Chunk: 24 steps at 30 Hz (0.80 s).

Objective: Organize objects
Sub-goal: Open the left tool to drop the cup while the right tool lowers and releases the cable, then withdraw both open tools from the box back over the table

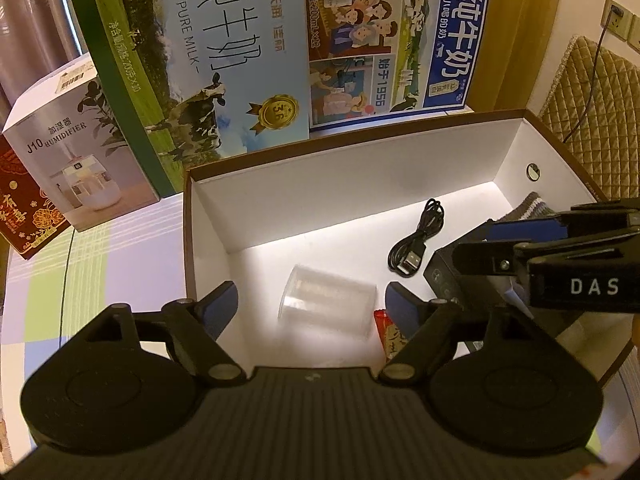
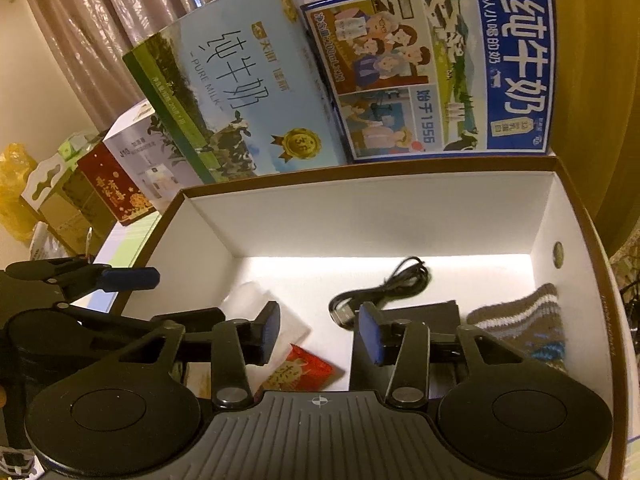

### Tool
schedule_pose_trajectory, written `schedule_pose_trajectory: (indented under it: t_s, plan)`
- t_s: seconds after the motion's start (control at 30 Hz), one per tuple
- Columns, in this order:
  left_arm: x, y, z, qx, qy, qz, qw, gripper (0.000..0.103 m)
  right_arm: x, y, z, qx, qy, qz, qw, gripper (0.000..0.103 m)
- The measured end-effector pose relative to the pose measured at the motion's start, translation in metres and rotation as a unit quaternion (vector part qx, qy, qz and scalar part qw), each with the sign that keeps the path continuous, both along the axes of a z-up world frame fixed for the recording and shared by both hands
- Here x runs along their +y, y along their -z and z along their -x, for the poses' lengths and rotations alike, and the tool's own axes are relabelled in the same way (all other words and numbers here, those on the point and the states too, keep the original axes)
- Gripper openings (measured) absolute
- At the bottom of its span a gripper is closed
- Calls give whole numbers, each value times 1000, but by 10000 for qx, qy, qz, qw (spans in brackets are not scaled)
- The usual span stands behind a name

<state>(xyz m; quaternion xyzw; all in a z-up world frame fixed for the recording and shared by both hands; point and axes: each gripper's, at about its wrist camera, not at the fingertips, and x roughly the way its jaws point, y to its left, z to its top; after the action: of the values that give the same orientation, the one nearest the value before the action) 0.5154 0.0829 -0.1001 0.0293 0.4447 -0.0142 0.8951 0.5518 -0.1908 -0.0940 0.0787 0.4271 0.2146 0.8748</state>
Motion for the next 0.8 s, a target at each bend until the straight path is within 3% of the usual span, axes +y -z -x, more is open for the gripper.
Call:
schedule_pose_trajectory:
  t_s: [0.33,0.8]
  plan:
    - [-2,-10,13,58,-139,81,9999,86,-15,-11,19,-173,333,186,9991,85]
    - [-7,-33,52,120,-505,243,9984,89,-33,-36,66,-380,520,327,9974,95]
